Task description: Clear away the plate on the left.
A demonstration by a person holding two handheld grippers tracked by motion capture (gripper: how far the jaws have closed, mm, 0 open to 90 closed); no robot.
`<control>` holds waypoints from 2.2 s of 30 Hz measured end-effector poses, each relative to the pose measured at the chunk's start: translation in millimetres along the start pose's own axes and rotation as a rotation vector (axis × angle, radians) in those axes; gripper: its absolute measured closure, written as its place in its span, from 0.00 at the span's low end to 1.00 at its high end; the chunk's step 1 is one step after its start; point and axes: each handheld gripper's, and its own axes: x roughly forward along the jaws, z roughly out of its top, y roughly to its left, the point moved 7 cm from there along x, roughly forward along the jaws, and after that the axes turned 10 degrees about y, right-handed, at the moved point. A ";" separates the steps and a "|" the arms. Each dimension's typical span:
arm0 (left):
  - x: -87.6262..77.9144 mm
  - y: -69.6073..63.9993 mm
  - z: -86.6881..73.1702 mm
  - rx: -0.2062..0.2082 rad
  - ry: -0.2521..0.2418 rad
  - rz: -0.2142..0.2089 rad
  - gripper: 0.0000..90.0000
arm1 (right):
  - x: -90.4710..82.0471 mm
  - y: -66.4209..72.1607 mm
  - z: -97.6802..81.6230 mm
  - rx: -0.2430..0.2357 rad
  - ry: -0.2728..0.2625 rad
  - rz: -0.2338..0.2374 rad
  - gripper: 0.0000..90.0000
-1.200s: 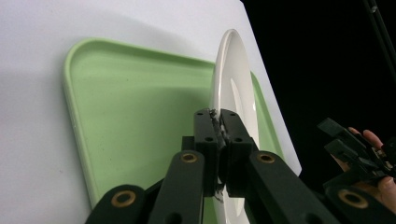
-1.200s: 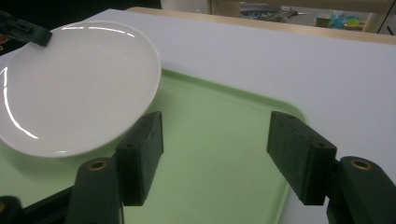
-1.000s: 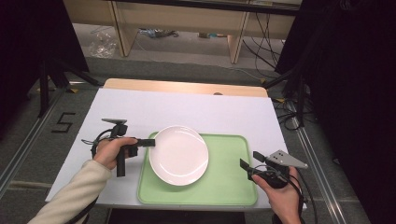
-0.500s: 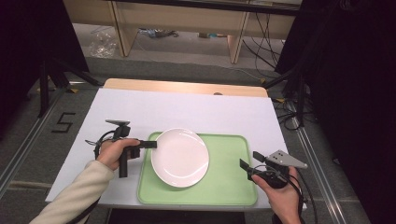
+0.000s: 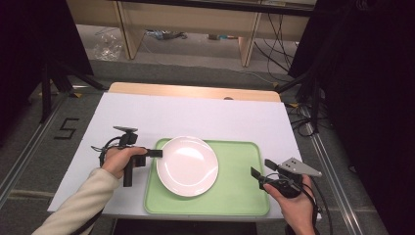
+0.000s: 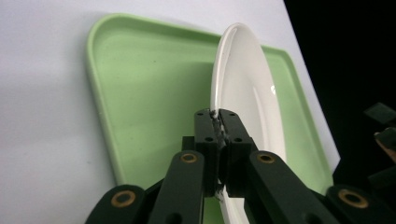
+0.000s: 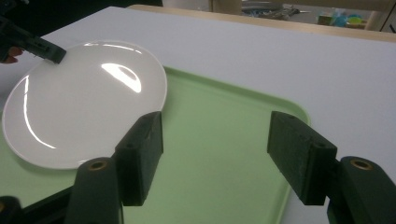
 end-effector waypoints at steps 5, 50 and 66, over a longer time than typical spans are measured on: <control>1.6 2.8 -0.8 0.012 0.012 0.021 0.95 | 2.1 0.8 1.1 -0.001 -0.021 0.012 0.41; -36.0 -1.8 7.9 0.322 -0.253 0.274 0.27 | -1.0 0.2 -1.0 -0.004 0.007 0.007 0.39; -63.9 0.6 -16.0 0.433 -0.264 0.249 0.26 | -0.2 -0.6 -0.2 -0.015 -0.010 0.003 0.38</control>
